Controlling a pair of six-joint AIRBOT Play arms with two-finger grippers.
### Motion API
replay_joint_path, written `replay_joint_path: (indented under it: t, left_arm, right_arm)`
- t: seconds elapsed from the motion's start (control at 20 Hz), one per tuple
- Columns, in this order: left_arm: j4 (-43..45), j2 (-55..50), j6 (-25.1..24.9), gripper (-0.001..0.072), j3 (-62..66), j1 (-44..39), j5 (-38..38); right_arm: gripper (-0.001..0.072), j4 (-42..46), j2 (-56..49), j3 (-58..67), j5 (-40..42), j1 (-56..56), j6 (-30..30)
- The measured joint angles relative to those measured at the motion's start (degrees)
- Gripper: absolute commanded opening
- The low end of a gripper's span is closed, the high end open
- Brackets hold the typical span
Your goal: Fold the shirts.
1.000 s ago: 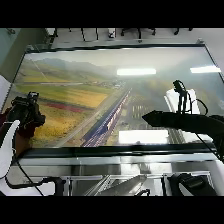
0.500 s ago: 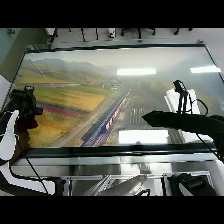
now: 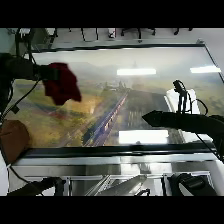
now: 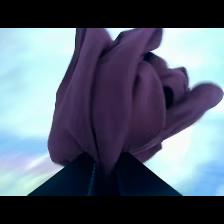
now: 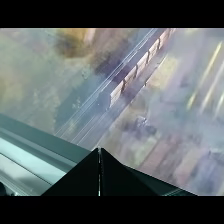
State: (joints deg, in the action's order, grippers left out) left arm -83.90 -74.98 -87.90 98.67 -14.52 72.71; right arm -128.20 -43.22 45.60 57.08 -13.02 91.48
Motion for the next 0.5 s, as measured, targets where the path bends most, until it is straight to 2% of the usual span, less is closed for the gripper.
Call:
replay_joint_path:
  t: [0.3, 0.35, 0.4, 0.45, 0.5]
  left_arm:
    - [-7.5, -1.1, 2.8, 0.0016, -4.8, -17.2, -0.9]
    - [-8.6, -2.5, 3.4, 0.0091, -6.6, -19.2, -2.1]
    - [-9.9, -4.0, 3.6, 0.0425, -8.1, -20.7, -3.5]
    - [-11.7, -5.8, 4.0, 0.0628, -9.4, -22.0, -5.0]
    - [-13.6, -7.5, 4.4, 0.0642, -10.2, -22.7, -5.8]
  right_arm:
    - [0.0035, -0.7, 0.0, 0.0, 0.8, 0.0, 0.0]
    - [0.0108, -0.7, 0.0, 0.0, 0.9, 0.0, 0.0]
    - [0.0285, -0.7, 0.0, 0.0, 0.9, 0.0, 0.0]
    - [0.0348, -0.8, -0.1, 0.0, 1.0, 0.0, 0.0]
    - [0.0347, -0.8, -0.2, 0.0, 1.1, 0.0, 0.0]
